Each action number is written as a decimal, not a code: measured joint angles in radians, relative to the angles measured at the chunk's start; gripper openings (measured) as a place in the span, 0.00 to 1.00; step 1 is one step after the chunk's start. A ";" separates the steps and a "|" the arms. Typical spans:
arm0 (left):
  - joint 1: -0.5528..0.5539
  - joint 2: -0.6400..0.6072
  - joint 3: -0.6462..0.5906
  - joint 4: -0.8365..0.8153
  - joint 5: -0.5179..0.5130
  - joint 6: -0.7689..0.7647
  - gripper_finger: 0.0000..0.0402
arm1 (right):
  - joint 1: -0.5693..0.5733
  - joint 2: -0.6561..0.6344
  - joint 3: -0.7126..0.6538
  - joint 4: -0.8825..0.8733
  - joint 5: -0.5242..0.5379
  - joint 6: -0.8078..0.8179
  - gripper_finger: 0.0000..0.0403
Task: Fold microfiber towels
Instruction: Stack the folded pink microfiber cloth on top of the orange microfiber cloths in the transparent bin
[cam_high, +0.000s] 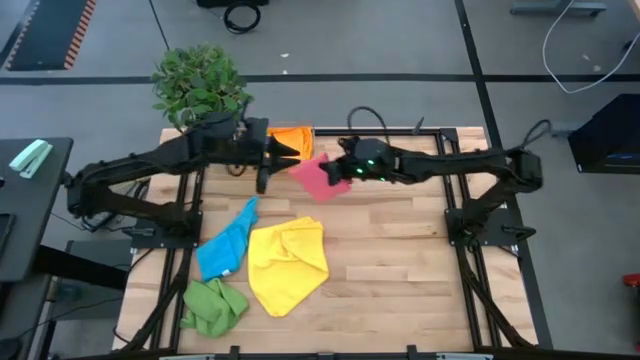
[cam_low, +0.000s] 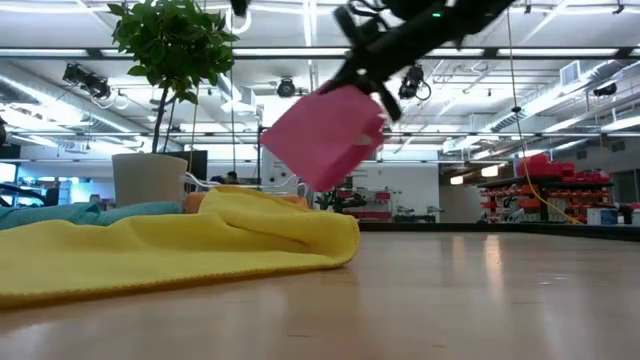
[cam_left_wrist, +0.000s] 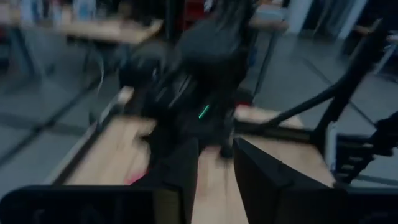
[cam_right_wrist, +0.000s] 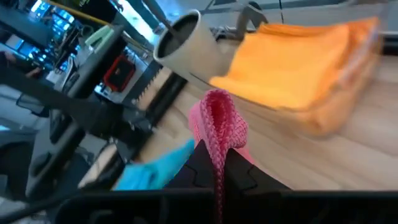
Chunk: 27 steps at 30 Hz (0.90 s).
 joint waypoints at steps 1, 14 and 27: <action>-0.007 -0.026 0.000 0.002 0.000 0.007 0.26 | -0.004 0.038 0.044 -0.005 0.001 0.007 0.01; -0.058 -0.163 -0.001 -0.044 -0.001 0.148 0.14 | -0.100 0.473 0.589 0.009 0.044 0.222 0.01; -0.052 -0.163 0.000 -0.151 -0.001 0.226 0.12 | -0.116 0.769 0.931 -0.002 0.071 0.448 0.01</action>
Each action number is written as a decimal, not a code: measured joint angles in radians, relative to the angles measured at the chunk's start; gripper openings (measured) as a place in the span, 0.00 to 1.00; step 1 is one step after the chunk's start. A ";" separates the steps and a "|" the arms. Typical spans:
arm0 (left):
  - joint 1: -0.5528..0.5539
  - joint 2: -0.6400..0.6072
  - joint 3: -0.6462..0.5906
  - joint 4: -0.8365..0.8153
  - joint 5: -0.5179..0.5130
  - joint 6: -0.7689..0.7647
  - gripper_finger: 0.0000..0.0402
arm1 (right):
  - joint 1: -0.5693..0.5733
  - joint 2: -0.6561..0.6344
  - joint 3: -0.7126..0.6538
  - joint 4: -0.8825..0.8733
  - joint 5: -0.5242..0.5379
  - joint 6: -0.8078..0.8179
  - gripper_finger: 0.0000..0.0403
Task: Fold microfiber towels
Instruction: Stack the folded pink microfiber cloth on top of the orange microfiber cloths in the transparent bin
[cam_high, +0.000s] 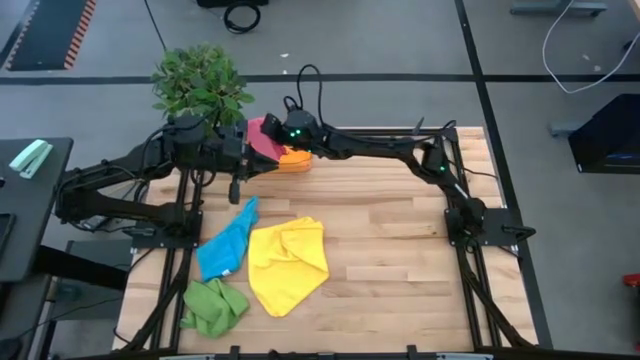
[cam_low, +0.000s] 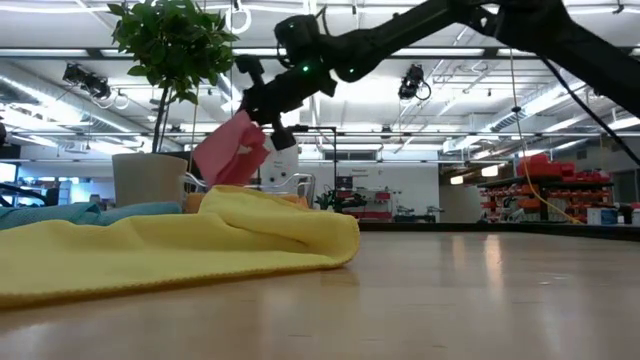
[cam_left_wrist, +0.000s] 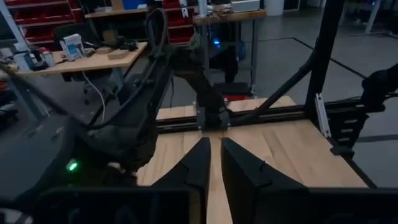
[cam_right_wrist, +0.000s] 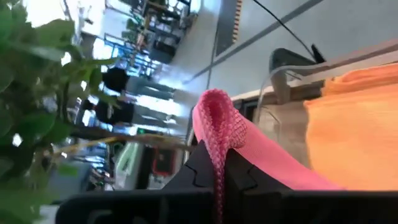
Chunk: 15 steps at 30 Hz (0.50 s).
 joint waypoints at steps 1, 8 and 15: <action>0.003 0.000 0.000 -0.001 0.000 0.000 0.12 | -0.001 0.012 0.012 0.006 0.003 0.018 0.01; 0.022 0.000 0.000 -0.015 0.000 0.014 0.11 | -0.008 0.062 0.045 -0.069 0.117 0.057 0.01; 0.024 0.000 0.000 -0.029 0.000 0.014 0.11 | -0.032 0.063 0.043 -0.289 0.210 -0.004 0.01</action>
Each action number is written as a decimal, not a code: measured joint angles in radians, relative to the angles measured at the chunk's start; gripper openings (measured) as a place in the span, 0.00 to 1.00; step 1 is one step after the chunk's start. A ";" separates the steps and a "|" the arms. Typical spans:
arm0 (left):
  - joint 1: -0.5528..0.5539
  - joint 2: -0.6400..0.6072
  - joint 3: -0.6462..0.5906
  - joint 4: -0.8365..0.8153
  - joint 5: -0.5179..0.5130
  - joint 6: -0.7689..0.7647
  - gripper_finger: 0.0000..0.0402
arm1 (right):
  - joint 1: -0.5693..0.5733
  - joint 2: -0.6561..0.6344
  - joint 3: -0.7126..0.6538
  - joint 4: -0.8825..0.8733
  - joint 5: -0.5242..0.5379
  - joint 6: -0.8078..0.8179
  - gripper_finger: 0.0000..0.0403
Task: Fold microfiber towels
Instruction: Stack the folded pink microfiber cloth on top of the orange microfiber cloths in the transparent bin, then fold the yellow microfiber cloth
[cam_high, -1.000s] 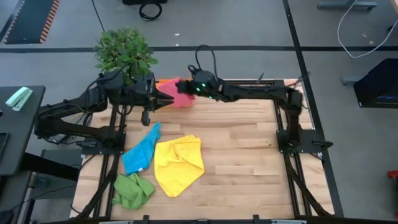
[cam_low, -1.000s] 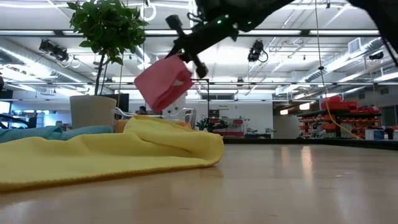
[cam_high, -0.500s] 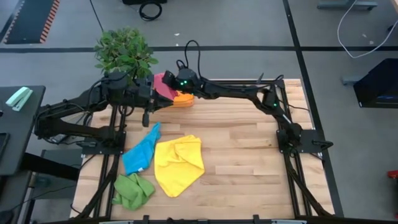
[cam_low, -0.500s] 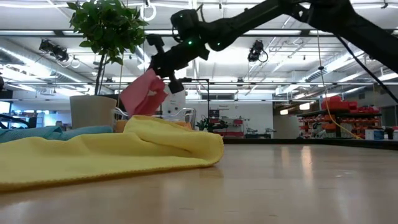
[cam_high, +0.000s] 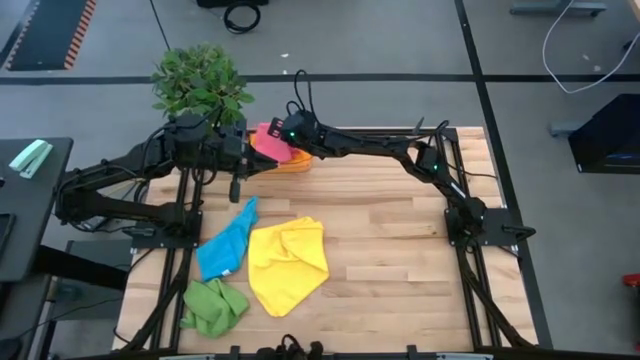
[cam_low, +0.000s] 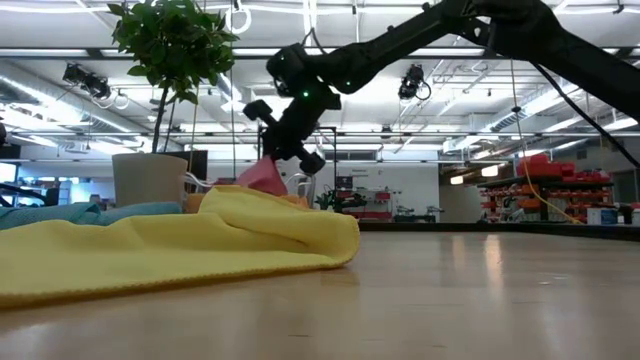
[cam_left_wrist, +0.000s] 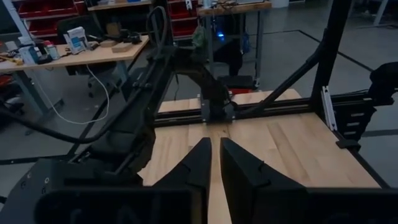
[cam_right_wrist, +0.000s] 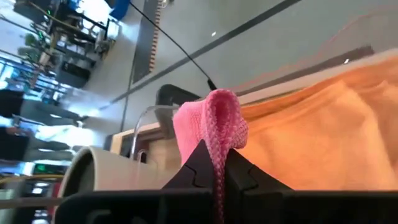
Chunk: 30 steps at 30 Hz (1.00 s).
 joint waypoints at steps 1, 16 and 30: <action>0.000 0.000 0.000 0.000 0.000 0.000 0.11 | -0.001 0.000 0.000 -0.005 0.002 -0.015 0.01; 0.000 0.002 0.000 0.002 0.000 0.000 0.07 | -0.036 -0.005 -0.001 -0.039 -0.065 -0.313 0.25; 0.000 0.002 0.000 0.003 0.000 -0.009 0.06 | -0.067 -0.143 0.002 -0.182 -0.171 -0.678 0.36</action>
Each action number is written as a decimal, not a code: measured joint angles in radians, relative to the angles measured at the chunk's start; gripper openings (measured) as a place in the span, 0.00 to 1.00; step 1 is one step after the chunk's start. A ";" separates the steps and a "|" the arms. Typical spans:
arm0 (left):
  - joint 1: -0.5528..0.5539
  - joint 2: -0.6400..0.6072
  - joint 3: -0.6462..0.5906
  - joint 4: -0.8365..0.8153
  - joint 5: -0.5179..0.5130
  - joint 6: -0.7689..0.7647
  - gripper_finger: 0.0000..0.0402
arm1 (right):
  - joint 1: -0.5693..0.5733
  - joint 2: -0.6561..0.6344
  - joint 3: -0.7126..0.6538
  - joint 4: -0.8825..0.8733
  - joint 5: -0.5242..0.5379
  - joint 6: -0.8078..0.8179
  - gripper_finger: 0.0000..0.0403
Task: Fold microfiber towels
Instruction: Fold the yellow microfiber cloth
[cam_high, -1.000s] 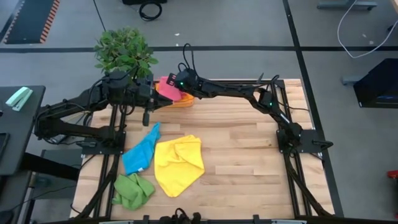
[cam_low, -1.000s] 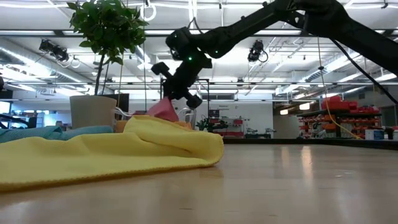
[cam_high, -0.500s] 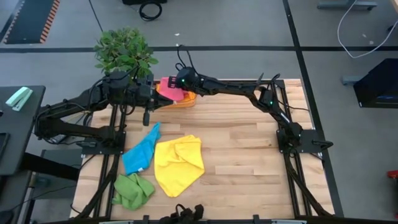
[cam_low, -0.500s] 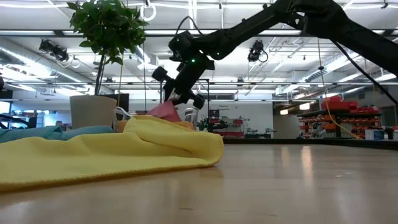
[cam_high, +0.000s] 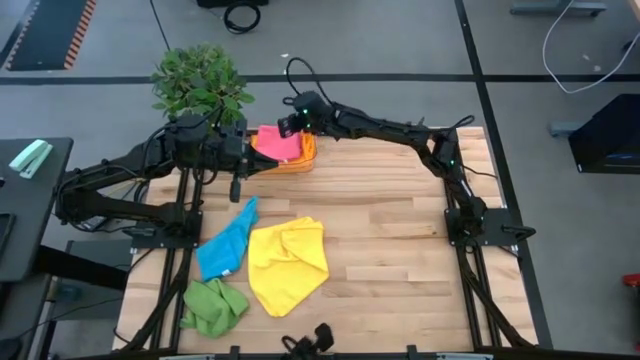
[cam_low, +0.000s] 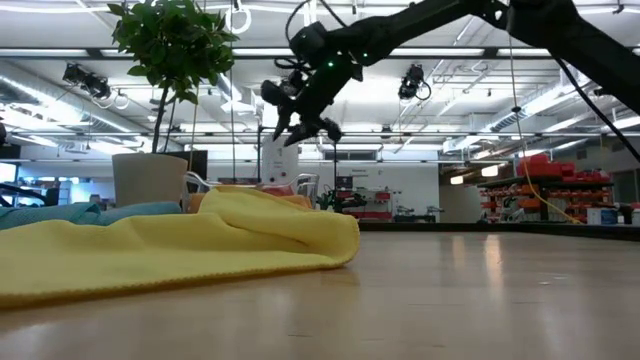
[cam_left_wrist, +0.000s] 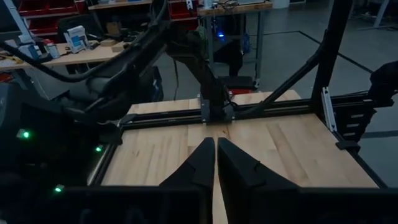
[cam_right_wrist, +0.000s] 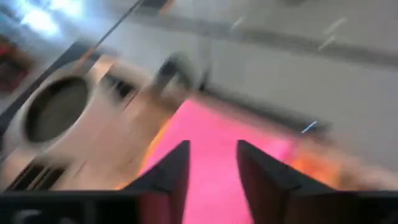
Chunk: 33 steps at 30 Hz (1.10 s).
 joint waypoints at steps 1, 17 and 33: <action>0.000 0.000 0.000 0.000 0.000 -0.006 0.05 | 0.003 0.004 -0.003 -0.009 -0.064 0.010 0.31; 0.044 0.000 0.000 0.012 -0.012 -0.149 0.04 | 0.012 0.134 -0.005 -0.037 -0.016 -0.261 0.01; 0.049 0.000 0.000 0.012 -0.012 -0.229 0.08 | -0.019 0.123 -0.006 -0.305 0.016 -0.409 0.00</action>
